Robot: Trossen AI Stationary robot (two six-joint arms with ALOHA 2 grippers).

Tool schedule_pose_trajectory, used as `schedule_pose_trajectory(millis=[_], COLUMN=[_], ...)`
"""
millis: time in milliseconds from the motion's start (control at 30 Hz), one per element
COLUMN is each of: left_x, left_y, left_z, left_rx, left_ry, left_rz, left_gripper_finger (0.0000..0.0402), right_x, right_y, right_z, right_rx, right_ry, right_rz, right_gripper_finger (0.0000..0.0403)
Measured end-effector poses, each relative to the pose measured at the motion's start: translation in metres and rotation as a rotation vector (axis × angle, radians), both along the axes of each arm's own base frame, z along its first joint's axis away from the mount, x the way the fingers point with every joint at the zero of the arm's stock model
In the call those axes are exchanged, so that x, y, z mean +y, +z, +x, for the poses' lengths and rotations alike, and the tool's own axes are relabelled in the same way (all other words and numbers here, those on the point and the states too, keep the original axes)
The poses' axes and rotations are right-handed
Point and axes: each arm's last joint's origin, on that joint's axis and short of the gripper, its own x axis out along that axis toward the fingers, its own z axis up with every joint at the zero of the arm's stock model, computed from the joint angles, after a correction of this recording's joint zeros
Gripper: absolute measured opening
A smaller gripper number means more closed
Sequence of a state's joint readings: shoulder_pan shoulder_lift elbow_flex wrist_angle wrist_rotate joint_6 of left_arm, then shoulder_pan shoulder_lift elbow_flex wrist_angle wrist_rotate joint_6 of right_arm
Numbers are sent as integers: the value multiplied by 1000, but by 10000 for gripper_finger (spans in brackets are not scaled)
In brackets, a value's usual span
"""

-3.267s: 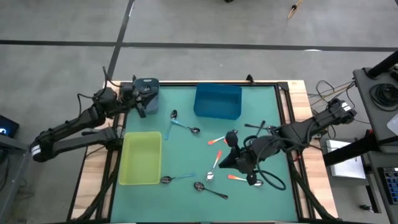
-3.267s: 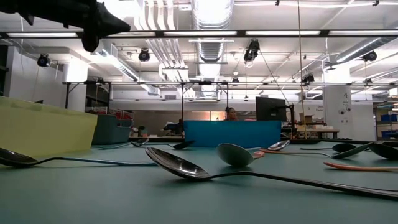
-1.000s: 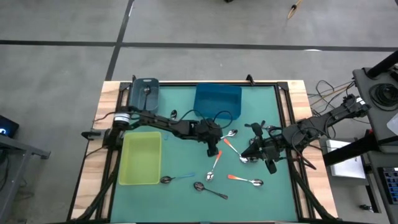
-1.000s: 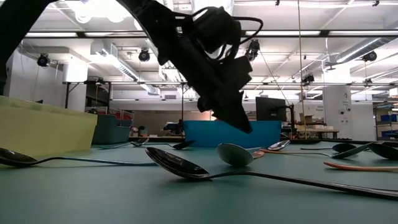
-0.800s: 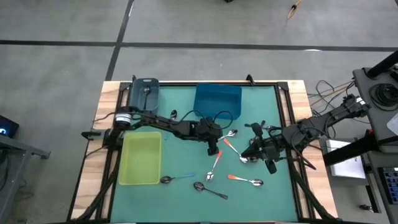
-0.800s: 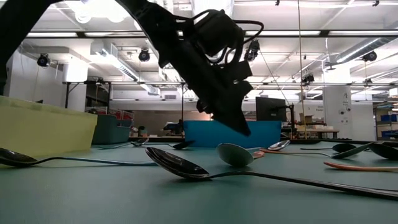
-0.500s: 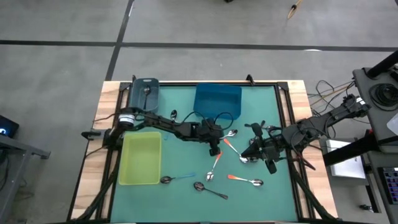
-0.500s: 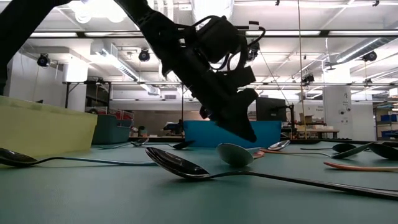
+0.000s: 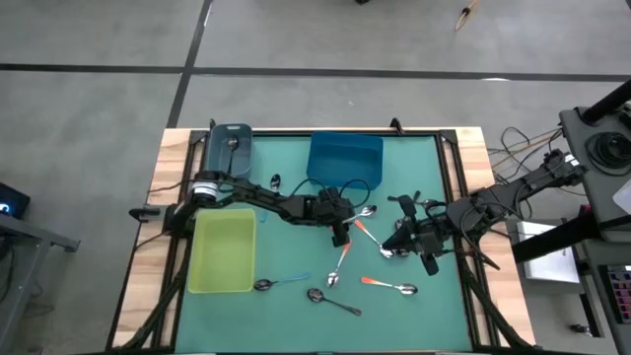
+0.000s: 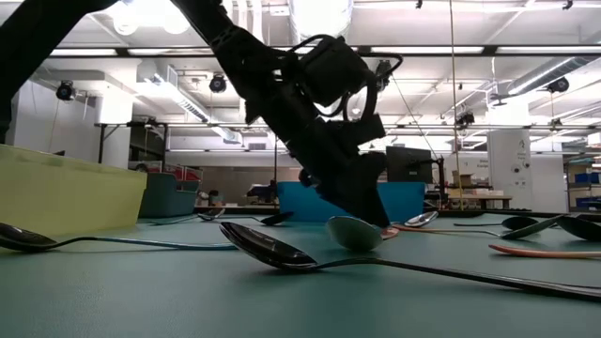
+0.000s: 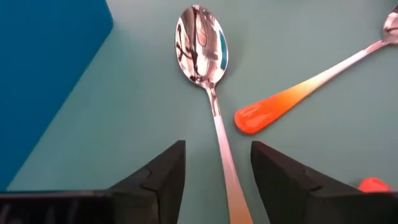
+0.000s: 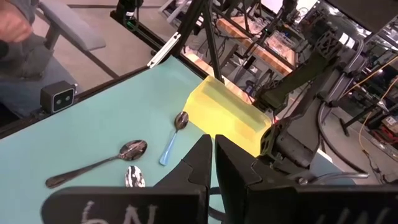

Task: Sort silverware by color (type)
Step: Put the orange spoon into the yellow bin

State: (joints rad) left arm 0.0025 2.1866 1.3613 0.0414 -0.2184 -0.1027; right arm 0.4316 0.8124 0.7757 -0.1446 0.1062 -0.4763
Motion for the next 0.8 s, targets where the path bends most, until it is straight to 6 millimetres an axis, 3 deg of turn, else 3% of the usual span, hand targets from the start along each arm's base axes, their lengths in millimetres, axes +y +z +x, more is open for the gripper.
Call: schedule_pose_trajectory(millis=[333,800], left_x=[0,-1], left_y=[-10,-11], left_z=[3,3], left_rx=[-14,-18], left_ry=[12,46], left_rz=[-8,-46], left_gripper_finger=[154,59], right_x=[0,0], right_y=[-1,-1], right_z=[0,0], right_rx=[5,5], right_ry=[0,1], right_rz=[-3,-8], right_gripper_finger=[13,13])
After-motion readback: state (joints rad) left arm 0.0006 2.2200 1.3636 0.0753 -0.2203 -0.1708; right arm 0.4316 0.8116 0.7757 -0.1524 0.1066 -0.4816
